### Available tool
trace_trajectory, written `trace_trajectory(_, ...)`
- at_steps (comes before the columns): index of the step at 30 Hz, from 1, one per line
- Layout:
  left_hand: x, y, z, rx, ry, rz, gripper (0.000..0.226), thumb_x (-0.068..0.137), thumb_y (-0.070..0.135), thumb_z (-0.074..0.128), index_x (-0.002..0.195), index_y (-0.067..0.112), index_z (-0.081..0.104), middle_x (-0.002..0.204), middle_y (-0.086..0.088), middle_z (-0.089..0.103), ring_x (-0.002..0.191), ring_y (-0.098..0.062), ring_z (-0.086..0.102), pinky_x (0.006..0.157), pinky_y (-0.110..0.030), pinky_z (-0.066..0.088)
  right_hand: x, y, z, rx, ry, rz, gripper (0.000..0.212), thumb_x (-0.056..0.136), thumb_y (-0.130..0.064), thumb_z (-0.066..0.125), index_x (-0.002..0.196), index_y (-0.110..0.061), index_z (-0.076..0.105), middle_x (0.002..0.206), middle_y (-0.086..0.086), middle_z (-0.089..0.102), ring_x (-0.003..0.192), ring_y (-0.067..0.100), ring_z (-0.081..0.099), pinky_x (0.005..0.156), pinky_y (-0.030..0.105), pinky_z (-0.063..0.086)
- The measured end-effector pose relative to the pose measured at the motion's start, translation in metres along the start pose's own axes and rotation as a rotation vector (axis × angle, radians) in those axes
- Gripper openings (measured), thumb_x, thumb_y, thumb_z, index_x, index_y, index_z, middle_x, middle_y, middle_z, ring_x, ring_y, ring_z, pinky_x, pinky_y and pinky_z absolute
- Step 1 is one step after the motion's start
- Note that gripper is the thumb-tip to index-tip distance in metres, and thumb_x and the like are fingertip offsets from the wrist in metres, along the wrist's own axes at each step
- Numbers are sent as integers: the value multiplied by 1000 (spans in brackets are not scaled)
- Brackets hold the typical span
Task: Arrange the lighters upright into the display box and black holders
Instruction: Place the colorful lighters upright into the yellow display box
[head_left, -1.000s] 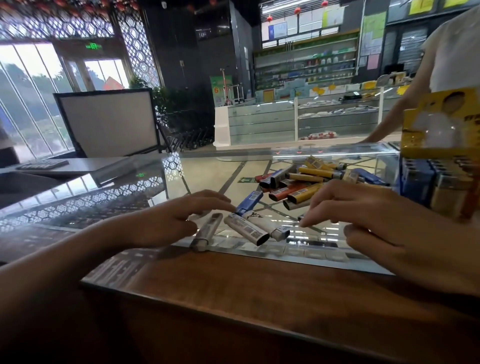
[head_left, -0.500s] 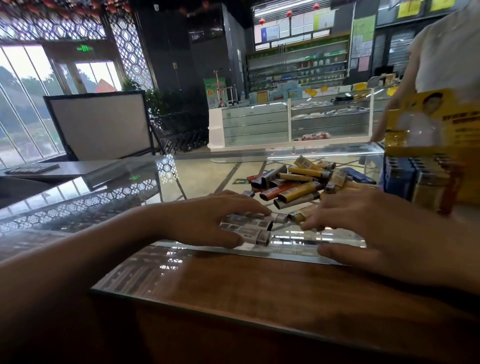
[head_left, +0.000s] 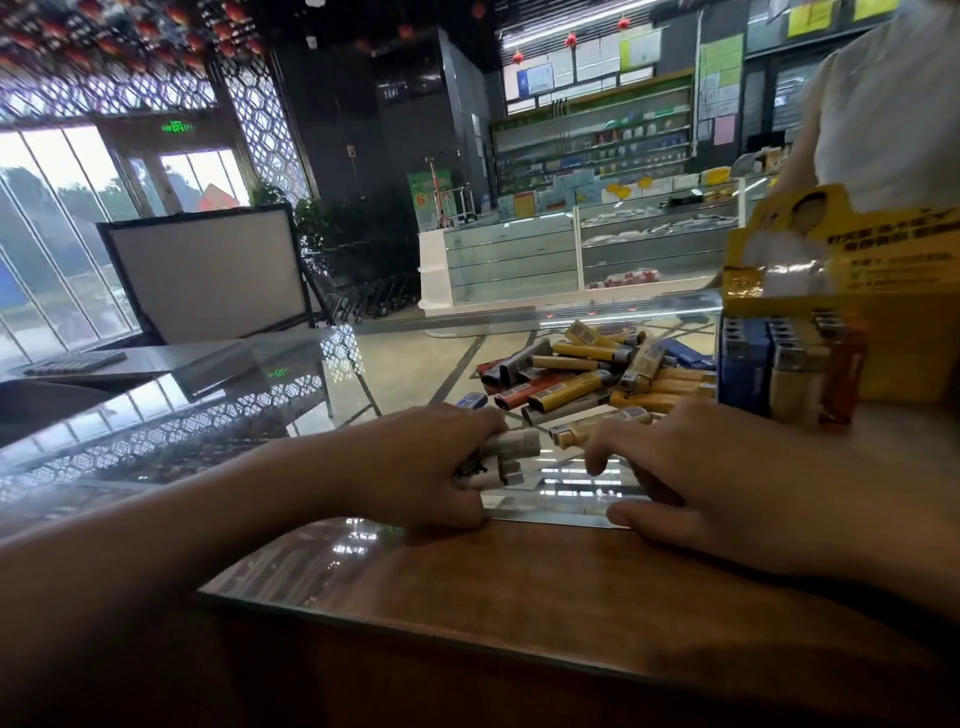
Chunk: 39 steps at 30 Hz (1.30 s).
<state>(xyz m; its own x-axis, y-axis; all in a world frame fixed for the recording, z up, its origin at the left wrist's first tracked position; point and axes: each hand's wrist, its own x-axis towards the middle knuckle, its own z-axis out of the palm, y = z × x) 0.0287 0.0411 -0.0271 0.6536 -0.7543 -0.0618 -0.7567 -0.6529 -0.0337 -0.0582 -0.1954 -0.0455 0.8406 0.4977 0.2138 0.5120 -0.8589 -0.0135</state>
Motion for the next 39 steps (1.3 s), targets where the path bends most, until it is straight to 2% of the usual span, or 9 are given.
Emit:
trace_trajectory(2,-3,0,4,-12,38,-21,39,87,33,66,113,31,37,89,13,48,83,-8,51,62,-16,37,0,-2,-1,24,7,-14,32,94,-59,45,122,-45,37,73,-17,45,82,-28,38,59,13,34)
trace_trajectory(6,-14,0,21,-43,226,-11,44,89,31,63,124,28,36,92,18,43,77,-4,49,63,-22,38,-3,-10,-6,-6,144,-44,40,90,-66,31,125,-48,26,68,-16,40,65,-6,48,53,16,33)
trace_trajectory(8,-19,-3,29,-78,351,15,42,90,30,59,125,31,36,101,21,39,83,-1,49,67,-19,40,-4,-12,-10,20,255,-72,49,84,-68,20,128,-48,24,65,-16,40,72,-11,50,51,17,32)
trace_trajectory(14,-3,-35,22,-211,620,-244,21,83,30,68,96,26,52,88,10,52,75,-8,50,63,-26,36,3,0,-4,206,433,-124,29,88,-49,51,100,-27,64,54,-23,43,68,-10,57,63,0,39)
trace_trajectory(21,20,-52,8,-460,277,-408,20,80,25,81,82,14,64,74,-2,69,59,-11,62,56,-20,46,4,3,-1,244,385,-126,24,79,-63,39,76,-42,49,58,-30,40,81,-20,53,73,-4,37)
trace_trajectory(28,19,-45,6,-547,287,-468,12,80,10,79,79,8,67,67,-4,66,48,-6,56,47,-16,44,4,7,-2,171,370,-51,16,81,-54,53,74,-40,53,58,-23,49,84,-12,57,54,10,43)
trace_trajectory(31,-1,-37,2,-743,331,-494,16,82,12,78,91,2,70,74,-11,69,52,-8,59,49,-20,47,4,6,-2,187,357,-19,12,84,-47,67,87,-36,62,61,-21,53,85,-15,55,65,7,45)
trace_trajectory(35,-25,-7,-4,-920,301,-445,20,82,14,76,97,3,70,73,-10,69,54,-10,57,49,-22,46,9,0,0,213,405,7,34,84,-38,73,115,-27,65,67,-18,57,79,-10,58,68,8,44)
trace_trajectory(39,-32,26,-8,-1076,241,-320,17,83,8,73,99,1,70,68,-6,68,55,-12,54,50,-24,44,11,-11,-5,177,434,-26,58,83,-40,75,135,-30,51,107,-15,47,89,-1,50,75,12,39)
